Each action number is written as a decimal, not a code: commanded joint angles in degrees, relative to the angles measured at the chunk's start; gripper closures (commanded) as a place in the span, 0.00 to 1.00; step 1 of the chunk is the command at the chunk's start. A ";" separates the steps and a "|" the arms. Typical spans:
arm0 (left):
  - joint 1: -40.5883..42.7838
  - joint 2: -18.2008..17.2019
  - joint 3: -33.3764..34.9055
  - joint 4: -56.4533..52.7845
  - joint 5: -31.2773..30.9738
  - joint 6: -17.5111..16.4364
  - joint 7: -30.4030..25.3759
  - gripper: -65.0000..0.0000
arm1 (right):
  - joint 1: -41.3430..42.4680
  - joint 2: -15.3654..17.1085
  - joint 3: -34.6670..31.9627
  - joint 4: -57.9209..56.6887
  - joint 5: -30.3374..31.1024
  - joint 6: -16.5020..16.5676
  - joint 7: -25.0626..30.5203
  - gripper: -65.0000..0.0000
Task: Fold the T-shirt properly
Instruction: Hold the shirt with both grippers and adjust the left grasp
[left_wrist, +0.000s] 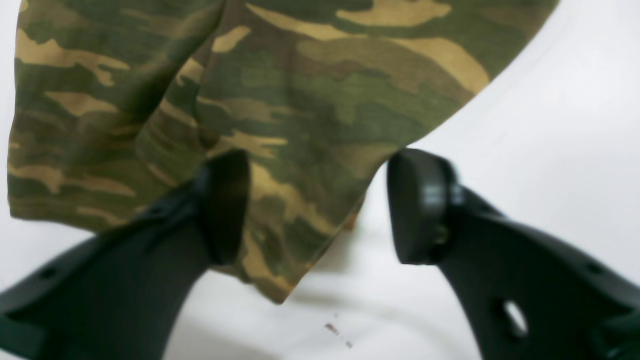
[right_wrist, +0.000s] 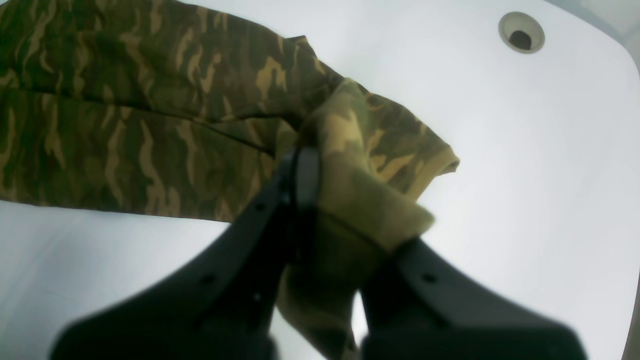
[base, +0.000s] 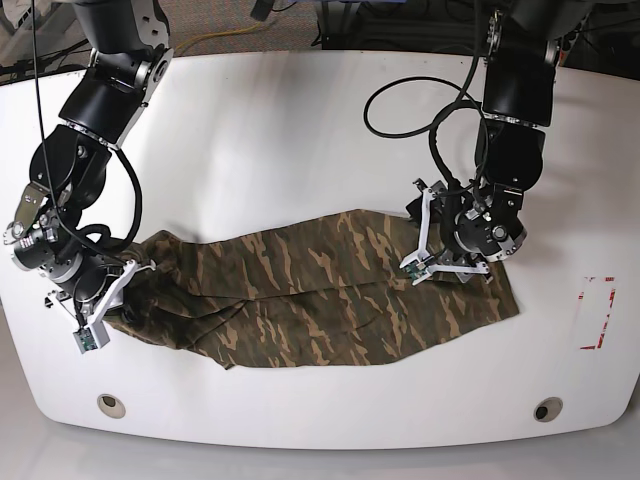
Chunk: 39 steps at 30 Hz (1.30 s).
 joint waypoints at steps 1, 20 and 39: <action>-1.48 -0.70 -0.52 1.05 -0.09 -0.03 -0.56 0.41 | 1.47 0.87 0.22 0.87 0.98 -0.07 1.40 1.00; -3.59 -0.35 -0.52 -2.47 -0.09 -0.03 -0.82 0.97 | 0.32 0.87 0.22 0.87 0.98 -0.07 1.48 1.00; -3.41 -0.79 -0.61 4.91 -0.44 -0.03 5.51 1.00 | 0.32 0.87 0.22 0.87 0.98 -0.07 1.48 1.00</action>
